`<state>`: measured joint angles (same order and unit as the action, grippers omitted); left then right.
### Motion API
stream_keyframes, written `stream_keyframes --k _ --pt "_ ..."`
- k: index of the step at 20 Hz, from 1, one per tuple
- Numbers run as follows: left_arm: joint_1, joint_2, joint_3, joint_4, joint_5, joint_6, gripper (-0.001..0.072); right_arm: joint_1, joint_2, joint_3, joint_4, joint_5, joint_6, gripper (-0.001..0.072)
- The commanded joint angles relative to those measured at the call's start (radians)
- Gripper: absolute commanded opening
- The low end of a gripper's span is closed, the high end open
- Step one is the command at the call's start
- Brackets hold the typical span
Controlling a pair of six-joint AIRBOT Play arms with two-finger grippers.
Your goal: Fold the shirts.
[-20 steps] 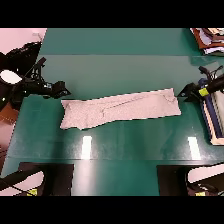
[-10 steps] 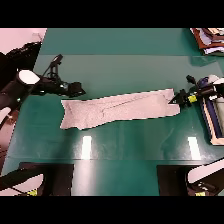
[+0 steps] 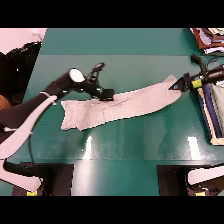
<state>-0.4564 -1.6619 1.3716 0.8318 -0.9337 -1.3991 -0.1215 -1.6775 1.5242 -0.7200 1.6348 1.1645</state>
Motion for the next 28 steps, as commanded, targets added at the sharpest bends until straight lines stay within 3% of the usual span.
stream_keyframes --k 1,11,17,21,28 --pt "-0.089 -0.13 0.111 -0.001 0.001 -0.032 0.0019 0.065 0.117 0.068 0.021 -0.011 0.067 0.0011" --pt "-0.111 -0.184 0.132 0.002 0.045 -0.071 0.0019 0.38 0.166 0.254 0.021 -0.078 0.111 0.0012" --pt "-0.084 -0.16 0.136 0.032 -0.003 -0.068 0.0018 0.503 0.166 0.271 0.021 -0.155 0.094 0.0011" --pt "0.037 -0.042 0.136 0.152 -0.102 -0.068 0.0018 0.578 0.166 0.271 0.021 -0.212 0.072 0.0012" --pt "0.37 0.295 0.136 0.338 -0.184 -0.067 0.0019 0.88 0.061 0.271 0.023 -0.48 0.019 0.0015"
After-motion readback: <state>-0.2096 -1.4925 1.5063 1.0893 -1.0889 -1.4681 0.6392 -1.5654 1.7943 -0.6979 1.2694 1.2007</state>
